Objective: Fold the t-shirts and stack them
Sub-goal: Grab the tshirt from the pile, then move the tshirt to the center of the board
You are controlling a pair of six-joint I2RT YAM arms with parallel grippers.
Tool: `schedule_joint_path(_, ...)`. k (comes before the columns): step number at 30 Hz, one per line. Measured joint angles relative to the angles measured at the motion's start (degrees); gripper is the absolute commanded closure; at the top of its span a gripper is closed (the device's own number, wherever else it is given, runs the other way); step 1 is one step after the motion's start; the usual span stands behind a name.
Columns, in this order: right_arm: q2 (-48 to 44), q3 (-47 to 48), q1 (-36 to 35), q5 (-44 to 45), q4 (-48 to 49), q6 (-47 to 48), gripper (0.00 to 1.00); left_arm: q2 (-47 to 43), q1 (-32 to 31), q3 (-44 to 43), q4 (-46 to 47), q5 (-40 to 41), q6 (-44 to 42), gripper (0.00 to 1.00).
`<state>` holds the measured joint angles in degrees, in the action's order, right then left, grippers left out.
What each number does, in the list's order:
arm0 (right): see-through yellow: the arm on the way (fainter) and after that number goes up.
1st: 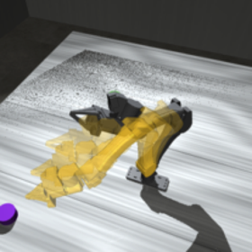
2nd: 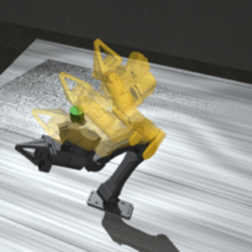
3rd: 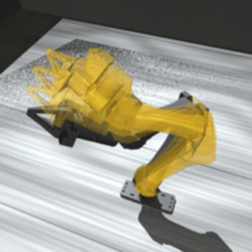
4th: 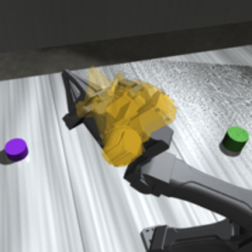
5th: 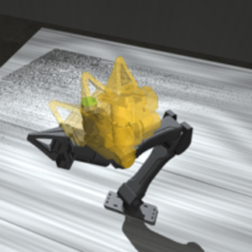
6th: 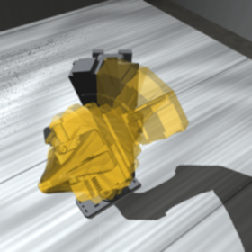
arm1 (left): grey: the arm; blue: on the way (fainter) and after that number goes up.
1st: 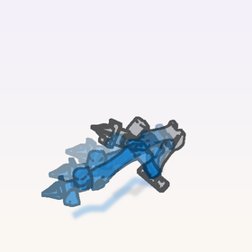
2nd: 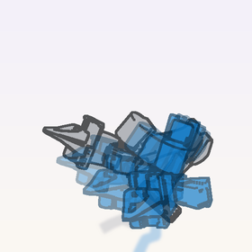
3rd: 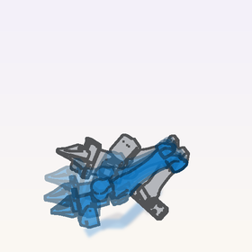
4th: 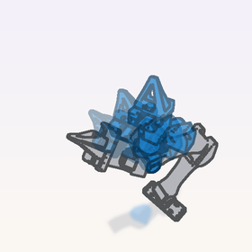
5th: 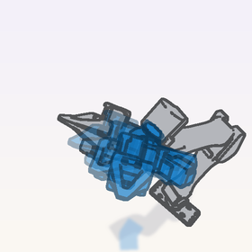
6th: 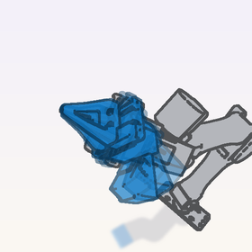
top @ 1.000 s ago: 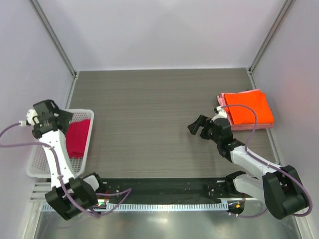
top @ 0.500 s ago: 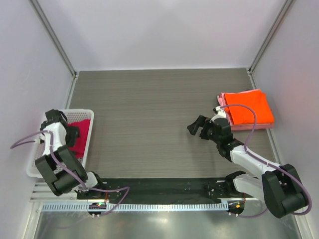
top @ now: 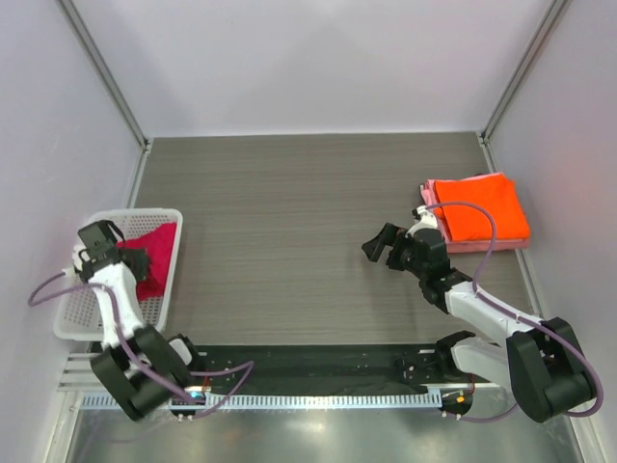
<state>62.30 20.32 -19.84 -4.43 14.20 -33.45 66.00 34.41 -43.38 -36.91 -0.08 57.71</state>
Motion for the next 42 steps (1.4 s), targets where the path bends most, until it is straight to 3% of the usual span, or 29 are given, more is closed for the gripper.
schedule_joint_path(4,0.0,0.0,0.0,0.0,0.0,0.1,0.0,-16.6,-0.2,-10.3,-4.0,1.9,-1.7,1.0)
schedule_joint_path(7,0.0,0.0,0.0,0.0,0.0,0.2,0.0,-21.3,-0.2,-23.4,-6.4,1.8,-2.9,1.0)
schedule_joint_path(10,0.0,0.0,0.0,0.0,0.0,0.2,0.0,-22.1,-0.2,-36.7,-6.7,-4.5,-2.0,1.0)
schedule_joint_path(14,0.0,0.0,0.0,-0.3,0.3,0.3,0.0,-22.2,-1.3,-40.9,-2.9,-16.5,3.8,1.0)
schedule_joint_path(18,0.0,0.0,0.0,-0.7,0.8,0.4,0.0,-19.6,-7.8,-40.3,-0.8,-20.7,8.3,1.0)
schedule_joint_path(21,0.0,0.0,0.0,-1.0,1.0,0.4,0.0,-14.0,-17.3,-41.1,1.6,-21.0,9.5,1.0)
schedule_joint_path(27,-0.1,0.0,0.0,-1.1,1.0,0.7,0.0,2.9,-54.5,-43.8,5.1,-10.4,5.6,1.0)
schedule_joint_path(30,-0.3,-0.1,0.0,-1.0,0.9,0.9,0.0,9.2,-65.9,-44.8,4.5,-7.0,2.7,0.98)
schedule_joint_path(32,-1.1,-0.4,0.0,-1.0,0.8,1.0,0.0,11.9,-69.2,-45.9,4.4,-7.1,1.3,0.85)
schedule_joint_path(34,-2.1,-0.8,0.0,-1.0,0.8,1.2,0.0,12.7,-69.8,-46.1,4.1,-6.3,0.4,0.57)
schedule_joint_path(36,-2.8,-1.1,0.0,-1.0,0.8,1.4,0.0,12.4,-69.6,-45.3,3.7,-2.7,-0.8,0.06)
schedule_joint_path(37,-3.1,-1.3,0.0,-1.0,0.9,1.5,0.0,12.0,-69.4,-44.5,3.2,-0.3,-1.4,0.0)
schedule_joint_path(42,-3.6,-2.0,0.0,-1.6,1.2,1.9,0.02,10.2,-68.9,-35.8,0.7,14.2,-3.0,0.0)
